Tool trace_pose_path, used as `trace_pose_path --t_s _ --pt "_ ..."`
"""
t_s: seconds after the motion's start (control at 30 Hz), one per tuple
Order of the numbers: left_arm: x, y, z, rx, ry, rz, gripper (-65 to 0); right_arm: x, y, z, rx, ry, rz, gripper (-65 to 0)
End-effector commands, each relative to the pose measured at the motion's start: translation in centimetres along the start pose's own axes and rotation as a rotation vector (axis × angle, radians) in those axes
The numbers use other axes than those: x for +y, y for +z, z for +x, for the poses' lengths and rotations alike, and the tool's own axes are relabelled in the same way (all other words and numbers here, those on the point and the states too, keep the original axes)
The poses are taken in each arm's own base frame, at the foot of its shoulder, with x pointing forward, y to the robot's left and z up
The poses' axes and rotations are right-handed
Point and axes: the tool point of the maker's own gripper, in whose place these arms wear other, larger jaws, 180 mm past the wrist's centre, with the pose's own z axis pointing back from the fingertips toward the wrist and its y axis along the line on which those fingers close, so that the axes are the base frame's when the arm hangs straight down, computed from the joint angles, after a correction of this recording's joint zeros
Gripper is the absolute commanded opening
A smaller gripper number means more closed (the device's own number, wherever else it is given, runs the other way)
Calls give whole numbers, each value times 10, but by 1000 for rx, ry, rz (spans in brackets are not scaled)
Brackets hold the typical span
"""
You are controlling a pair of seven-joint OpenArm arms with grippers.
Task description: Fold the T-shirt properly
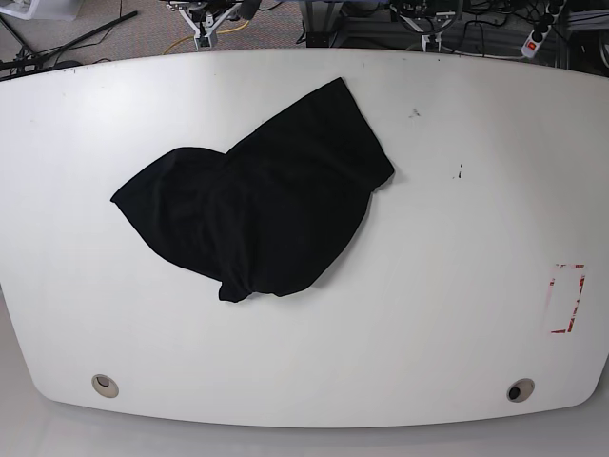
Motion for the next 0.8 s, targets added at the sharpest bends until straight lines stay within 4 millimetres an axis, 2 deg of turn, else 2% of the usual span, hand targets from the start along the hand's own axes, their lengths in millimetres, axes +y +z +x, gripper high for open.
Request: trace_pose_path --t_s 0.0,0.03,0.13,0.43,0.5,0.63,0.7,0.77 --pt "3 0 3 -7 -4 7 -210 -4 1 -5 18 6 -13 -455" --pt "4 0 -4 5 -9 10 -204 2 -2 12 -22 3 4 -458" --pt "5 0 -8 11 -10 11 -204 2 -2 13 -23 4 4 -458" --pt "6 0 -8 9 -10 13 -204 2 -2 12 -23 4 4 -458" --pt "7 1 -14 13 -10 15 -204 2 -2 11 -22 3 4 -460" --pt "12 3 -14 -39 -12 22 -204 2 -1 8 -21 -5 2 -461" --pt "14 4 -17 -54 -17 26 -207 1 1 -2 -9 -7 0 -461" --pt "17 7 -19 -76 -20 31 -208 -2 5 3 -44 13 -9 -461"
